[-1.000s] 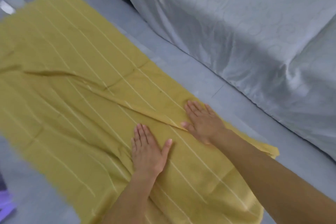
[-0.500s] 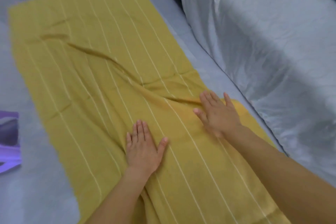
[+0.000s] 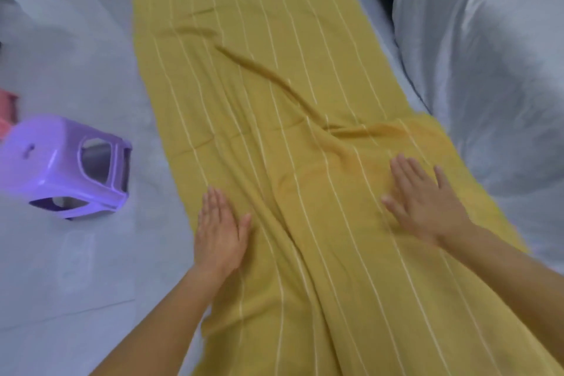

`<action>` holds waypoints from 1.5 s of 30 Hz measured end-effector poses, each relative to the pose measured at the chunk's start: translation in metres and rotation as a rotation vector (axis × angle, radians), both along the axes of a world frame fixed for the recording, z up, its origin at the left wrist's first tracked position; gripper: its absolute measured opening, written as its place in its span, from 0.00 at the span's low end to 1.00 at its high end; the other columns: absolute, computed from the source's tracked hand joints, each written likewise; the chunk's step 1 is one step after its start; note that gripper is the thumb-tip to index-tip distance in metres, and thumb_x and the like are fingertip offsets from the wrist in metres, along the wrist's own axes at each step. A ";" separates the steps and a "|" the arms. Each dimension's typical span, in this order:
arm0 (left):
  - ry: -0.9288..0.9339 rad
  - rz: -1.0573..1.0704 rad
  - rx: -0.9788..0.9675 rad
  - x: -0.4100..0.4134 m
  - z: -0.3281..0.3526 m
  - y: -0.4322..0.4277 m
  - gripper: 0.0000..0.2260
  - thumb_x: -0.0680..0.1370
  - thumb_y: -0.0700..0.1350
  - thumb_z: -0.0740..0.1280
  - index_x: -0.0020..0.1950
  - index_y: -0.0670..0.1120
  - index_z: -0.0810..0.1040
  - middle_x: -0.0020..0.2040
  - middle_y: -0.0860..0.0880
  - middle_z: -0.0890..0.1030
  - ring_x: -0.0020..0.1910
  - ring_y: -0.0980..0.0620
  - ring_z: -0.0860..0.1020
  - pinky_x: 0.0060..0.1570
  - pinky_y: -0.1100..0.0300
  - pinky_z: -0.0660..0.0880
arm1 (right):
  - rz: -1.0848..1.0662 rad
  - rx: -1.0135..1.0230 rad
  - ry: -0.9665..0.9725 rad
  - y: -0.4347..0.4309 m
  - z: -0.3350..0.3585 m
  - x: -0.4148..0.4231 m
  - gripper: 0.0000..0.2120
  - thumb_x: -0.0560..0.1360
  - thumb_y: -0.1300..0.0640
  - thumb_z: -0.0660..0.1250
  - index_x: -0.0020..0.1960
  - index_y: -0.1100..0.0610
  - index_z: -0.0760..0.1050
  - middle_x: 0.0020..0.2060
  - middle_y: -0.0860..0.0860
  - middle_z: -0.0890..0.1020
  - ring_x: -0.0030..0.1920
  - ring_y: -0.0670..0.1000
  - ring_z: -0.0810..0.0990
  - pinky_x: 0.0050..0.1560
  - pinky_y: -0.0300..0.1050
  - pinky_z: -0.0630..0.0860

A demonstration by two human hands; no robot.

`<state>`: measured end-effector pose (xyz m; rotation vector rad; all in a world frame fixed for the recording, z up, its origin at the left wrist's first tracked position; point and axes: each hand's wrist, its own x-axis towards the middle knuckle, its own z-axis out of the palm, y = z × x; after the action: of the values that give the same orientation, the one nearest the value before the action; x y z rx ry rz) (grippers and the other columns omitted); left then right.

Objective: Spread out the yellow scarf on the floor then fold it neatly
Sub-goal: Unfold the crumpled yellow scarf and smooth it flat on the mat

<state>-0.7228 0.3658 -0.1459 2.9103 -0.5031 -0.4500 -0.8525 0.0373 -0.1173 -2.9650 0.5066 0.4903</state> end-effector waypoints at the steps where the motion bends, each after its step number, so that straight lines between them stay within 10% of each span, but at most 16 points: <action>1: 0.047 -0.033 0.057 -0.003 -0.004 0.012 0.44 0.69 0.68 0.33 0.75 0.38 0.39 0.76 0.40 0.41 0.75 0.46 0.40 0.74 0.53 0.42 | 0.048 0.018 0.011 0.018 -0.003 -0.009 0.45 0.69 0.30 0.25 0.76 0.56 0.44 0.75 0.48 0.47 0.75 0.48 0.47 0.71 0.52 0.41; 6: 0.087 -0.194 0.161 -0.011 -0.027 0.033 0.50 0.63 0.75 0.27 0.73 0.40 0.33 0.72 0.44 0.32 0.74 0.46 0.36 0.69 0.55 0.36 | 0.130 0.122 0.013 0.092 -0.026 0.006 0.44 0.64 0.29 0.19 0.74 0.52 0.33 0.72 0.44 0.36 0.74 0.46 0.37 0.71 0.49 0.33; 12: -0.029 -0.239 0.204 0.033 -0.039 0.068 0.49 0.69 0.73 0.32 0.75 0.37 0.49 0.75 0.41 0.49 0.75 0.44 0.52 0.72 0.49 0.50 | 0.155 0.084 0.087 0.088 -0.047 0.049 0.46 0.57 0.28 0.16 0.70 0.50 0.25 0.72 0.45 0.30 0.70 0.43 0.30 0.73 0.48 0.39; 16: -0.070 -0.200 0.302 0.085 -0.035 0.105 0.53 0.63 0.75 0.26 0.76 0.39 0.45 0.77 0.42 0.46 0.76 0.47 0.46 0.73 0.50 0.45 | 0.115 0.029 0.119 0.080 -0.048 0.070 0.43 0.65 0.28 0.28 0.74 0.51 0.30 0.75 0.46 0.36 0.74 0.46 0.35 0.74 0.49 0.42; 24: -0.014 -0.143 0.309 0.100 0.000 0.079 0.42 0.74 0.68 0.46 0.75 0.38 0.38 0.76 0.41 0.39 0.75 0.46 0.39 0.73 0.50 0.40 | 0.001 0.055 0.094 0.090 -0.033 0.111 0.36 0.76 0.35 0.38 0.77 0.55 0.41 0.77 0.52 0.47 0.76 0.52 0.45 0.74 0.54 0.42; 34: 0.174 -0.111 0.111 -0.035 -0.015 0.069 0.45 0.64 0.71 0.22 0.71 0.41 0.28 0.74 0.42 0.31 0.72 0.46 0.31 0.71 0.54 0.34 | -0.133 0.159 0.157 0.169 -0.030 -0.004 0.42 0.62 0.29 0.19 0.73 0.45 0.28 0.74 0.46 0.34 0.74 0.50 0.34 0.74 0.55 0.38; 45: 0.111 -0.236 0.179 0.059 -0.012 0.058 0.38 0.77 0.65 0.47 0.75 0.40 0.36 0.76 0.43 0.36 0.75 0.48 0.37 0.74 0.53 0.41 | -0.011 0.144 0.090 0.130 -0.026 0.097 0.34 0.75 0.34 0.36 0.77 0.50 0.40 0.76 0.50 0.42 0.76 0.50 0.42 0.74 0.52 0.43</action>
<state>-0.6643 0.4233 -0.1574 2.9827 -0.8343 -0.7179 -0.7557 0.1674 -0.1430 -2.8111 0.4745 0.6338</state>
